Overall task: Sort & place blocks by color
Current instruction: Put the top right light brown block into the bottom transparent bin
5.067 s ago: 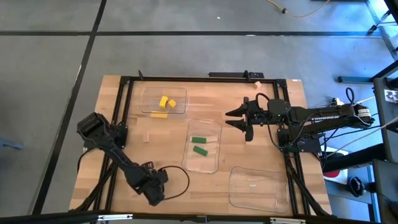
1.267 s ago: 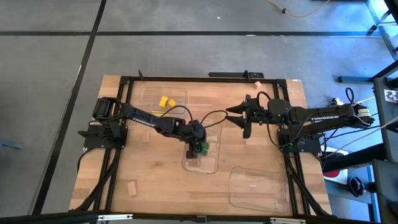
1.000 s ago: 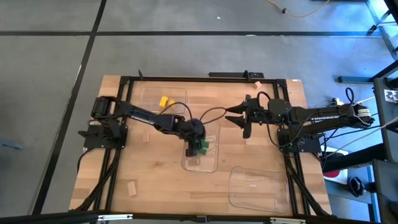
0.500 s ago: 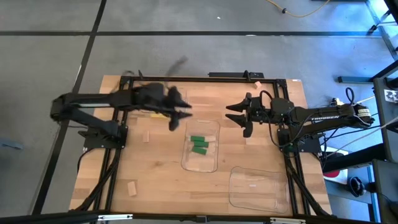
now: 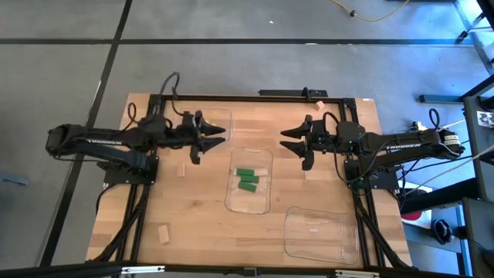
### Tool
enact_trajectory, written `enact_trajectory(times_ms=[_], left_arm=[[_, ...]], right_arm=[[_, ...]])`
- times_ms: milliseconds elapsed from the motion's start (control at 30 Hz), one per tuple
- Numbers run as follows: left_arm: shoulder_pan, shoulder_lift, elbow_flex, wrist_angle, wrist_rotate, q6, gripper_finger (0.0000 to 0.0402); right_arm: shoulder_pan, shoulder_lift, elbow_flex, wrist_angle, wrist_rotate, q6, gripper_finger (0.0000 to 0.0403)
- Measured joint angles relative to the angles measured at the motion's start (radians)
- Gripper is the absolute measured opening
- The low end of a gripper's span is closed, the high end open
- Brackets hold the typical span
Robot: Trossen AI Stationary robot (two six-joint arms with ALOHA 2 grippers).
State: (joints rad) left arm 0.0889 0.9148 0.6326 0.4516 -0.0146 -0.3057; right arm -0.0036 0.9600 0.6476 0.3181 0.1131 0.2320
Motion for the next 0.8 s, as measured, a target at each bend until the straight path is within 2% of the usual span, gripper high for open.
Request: enact_trajectory(times_ms=[233,333,467,633,700,800], left_arm=[[-0.004,-0.001,0.001,0.015,-0.027,0.001,0.0169],[-0.004,-0.001,0.001,0.016,-0.033,0.0,0.0169],[-0.004,-0.001,0.002,0.016,-0.054,-0.001,0.0169],[-0.004,-0.001,0.002,0.018,-0.053,-0.002,0.0169],[-0.004,-0.001,0.002,0.018,-0.053,-0.002,0.0169],[-0.004,-0.001,0.002,0.016,-0.052,-0.002,0.0169]], right_arm=[[0.0,0.0,0.0,-0.002,0.004,0.023,0.0184],[-0.009,0.005,0.023,-0.06,0.128,0.19,0.0184],[-0.096,0.045,0.19,-0.399,0.29,0.287,0.0184],[-0.293,0.171,0.422,-0.918,0.441,0.377,0.0184],[-0.381,0.214,0.447,-1.056,0.485,0.41,0.0182],[-0.492,0.248,0.401,-1.122,0.481,0.442,0.0161]])
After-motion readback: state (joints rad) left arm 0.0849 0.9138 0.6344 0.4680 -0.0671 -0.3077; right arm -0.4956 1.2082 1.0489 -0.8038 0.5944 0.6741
